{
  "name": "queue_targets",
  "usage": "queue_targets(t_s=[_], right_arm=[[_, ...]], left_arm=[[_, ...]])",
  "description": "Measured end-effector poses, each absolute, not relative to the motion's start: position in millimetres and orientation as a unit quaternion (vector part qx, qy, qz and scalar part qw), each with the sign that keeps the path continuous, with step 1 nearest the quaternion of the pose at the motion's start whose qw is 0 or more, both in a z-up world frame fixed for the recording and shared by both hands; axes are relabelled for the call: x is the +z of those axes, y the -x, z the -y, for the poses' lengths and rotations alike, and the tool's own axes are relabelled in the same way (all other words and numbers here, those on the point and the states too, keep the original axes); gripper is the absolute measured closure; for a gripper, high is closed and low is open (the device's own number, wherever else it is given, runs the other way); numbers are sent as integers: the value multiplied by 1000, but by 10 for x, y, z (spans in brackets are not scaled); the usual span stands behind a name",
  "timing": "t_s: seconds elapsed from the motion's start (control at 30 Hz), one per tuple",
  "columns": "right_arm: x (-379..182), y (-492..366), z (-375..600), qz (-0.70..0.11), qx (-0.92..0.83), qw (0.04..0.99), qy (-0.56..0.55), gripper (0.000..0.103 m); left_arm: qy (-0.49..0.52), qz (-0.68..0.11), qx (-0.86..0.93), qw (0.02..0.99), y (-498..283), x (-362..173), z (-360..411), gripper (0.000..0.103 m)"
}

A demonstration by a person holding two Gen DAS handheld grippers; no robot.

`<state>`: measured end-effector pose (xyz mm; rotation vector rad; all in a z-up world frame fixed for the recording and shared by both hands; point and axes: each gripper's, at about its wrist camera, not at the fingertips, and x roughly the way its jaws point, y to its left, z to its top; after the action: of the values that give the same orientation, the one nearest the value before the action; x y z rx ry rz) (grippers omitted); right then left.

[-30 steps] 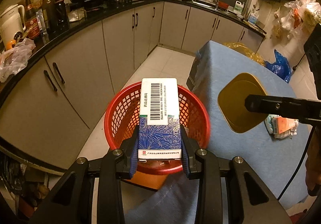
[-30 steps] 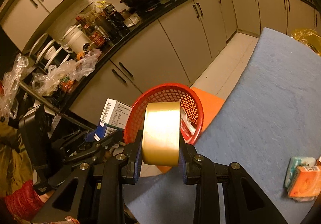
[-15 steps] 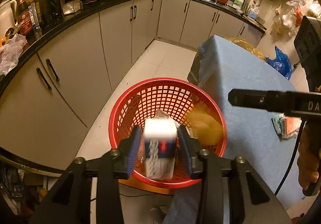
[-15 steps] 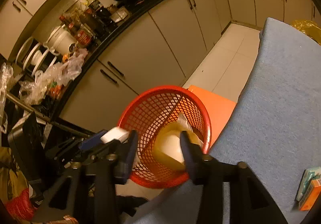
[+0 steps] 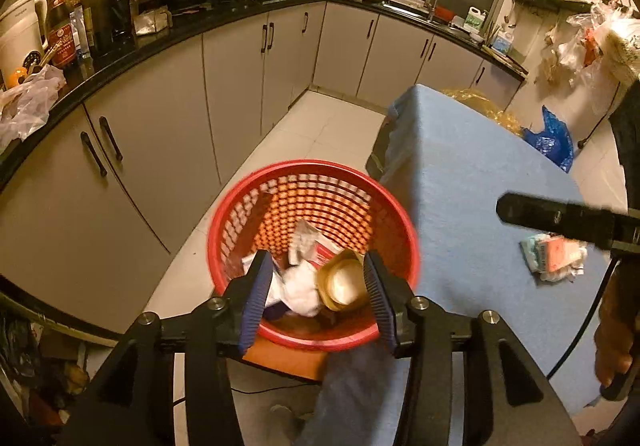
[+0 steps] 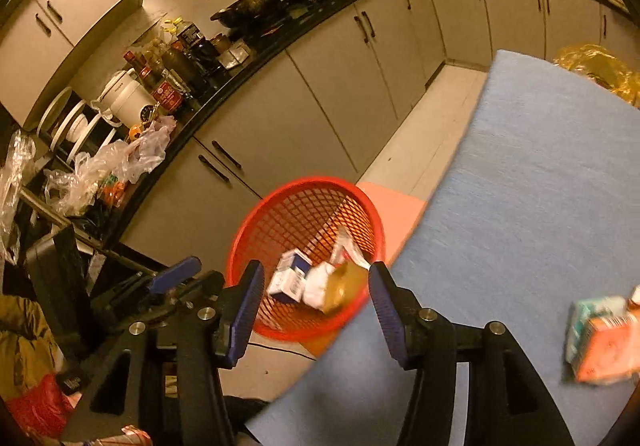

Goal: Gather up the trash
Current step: 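Move both open tools back over the trash pile on the table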

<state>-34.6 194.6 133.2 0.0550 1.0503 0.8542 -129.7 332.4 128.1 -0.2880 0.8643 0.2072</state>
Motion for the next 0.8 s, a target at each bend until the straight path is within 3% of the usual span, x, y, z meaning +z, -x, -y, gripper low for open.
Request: queue_targets(t_s=[0.17, 0.8], right_arm=[[1310, 661, -1512, -460, 365, 809, 1, 36], [1272, 1031, -1038, -452, 408, 792, 41, 36]], left_arm=[[133, -410, 100, 897, 1448, 1347, -2985, 50], [70, -400, 140, 903, 2062, 1564, -2162, 42]])
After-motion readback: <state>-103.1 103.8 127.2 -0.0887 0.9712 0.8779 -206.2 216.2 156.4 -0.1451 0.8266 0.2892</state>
